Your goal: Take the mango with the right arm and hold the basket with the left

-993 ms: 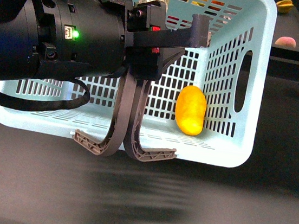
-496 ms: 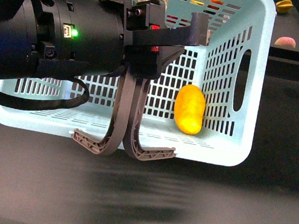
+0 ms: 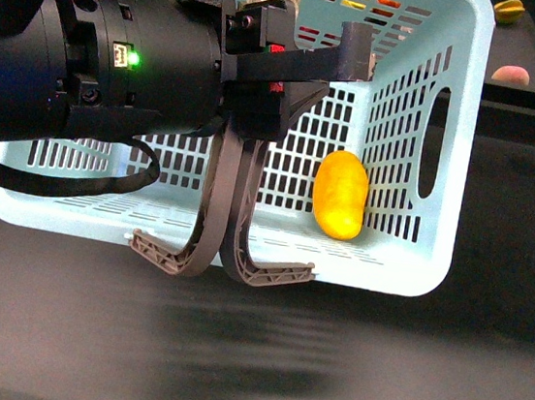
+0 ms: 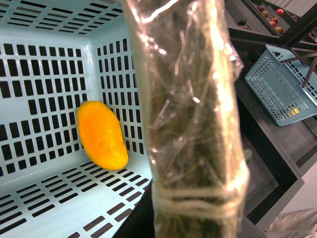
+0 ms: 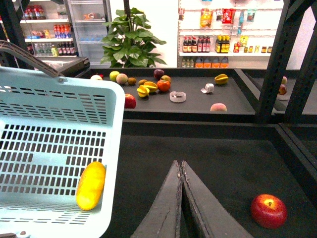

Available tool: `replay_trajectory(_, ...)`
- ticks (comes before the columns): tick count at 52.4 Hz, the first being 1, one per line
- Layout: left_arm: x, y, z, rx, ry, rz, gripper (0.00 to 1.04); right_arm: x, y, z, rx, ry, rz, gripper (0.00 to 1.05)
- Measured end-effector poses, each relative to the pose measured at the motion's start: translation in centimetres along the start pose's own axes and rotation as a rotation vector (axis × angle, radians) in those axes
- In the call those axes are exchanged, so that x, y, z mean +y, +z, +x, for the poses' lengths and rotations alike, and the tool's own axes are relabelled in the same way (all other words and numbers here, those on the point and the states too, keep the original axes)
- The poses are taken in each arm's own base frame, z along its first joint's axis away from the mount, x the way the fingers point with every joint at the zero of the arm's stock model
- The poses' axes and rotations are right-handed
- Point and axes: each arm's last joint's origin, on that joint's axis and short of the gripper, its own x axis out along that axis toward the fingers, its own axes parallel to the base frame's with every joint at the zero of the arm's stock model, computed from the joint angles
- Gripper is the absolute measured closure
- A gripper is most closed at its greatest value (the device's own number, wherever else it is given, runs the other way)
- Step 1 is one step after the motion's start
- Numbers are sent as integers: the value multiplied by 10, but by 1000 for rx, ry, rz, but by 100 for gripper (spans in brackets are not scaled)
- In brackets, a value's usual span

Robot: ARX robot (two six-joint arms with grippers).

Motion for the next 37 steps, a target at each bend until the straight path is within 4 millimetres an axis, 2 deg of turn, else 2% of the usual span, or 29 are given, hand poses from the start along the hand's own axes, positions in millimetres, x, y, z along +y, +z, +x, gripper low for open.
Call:
replay_trajectory(3,0,0,0,0,0,0,97,0,0,0,0,0,-2,102)
replay_trajectory(14,0,0,0,0,0,0,97,0,0,0,0,0,-2,64)
replay_trajectory(25,0,0,0,0,0,-1,97,0,0,0,0,0,-2,34)
replay_trajectory(29,0,0,0,0,0,0,97,0,0,0,0,0,-2,19)
replay_trajectory(34,0,0,0,-13,15,16,97,0,0,0,0,0,-2,7)
replay_trajectory(37,2,1,2,-61,58,51,97,0,0,0,0,0,-2,7)
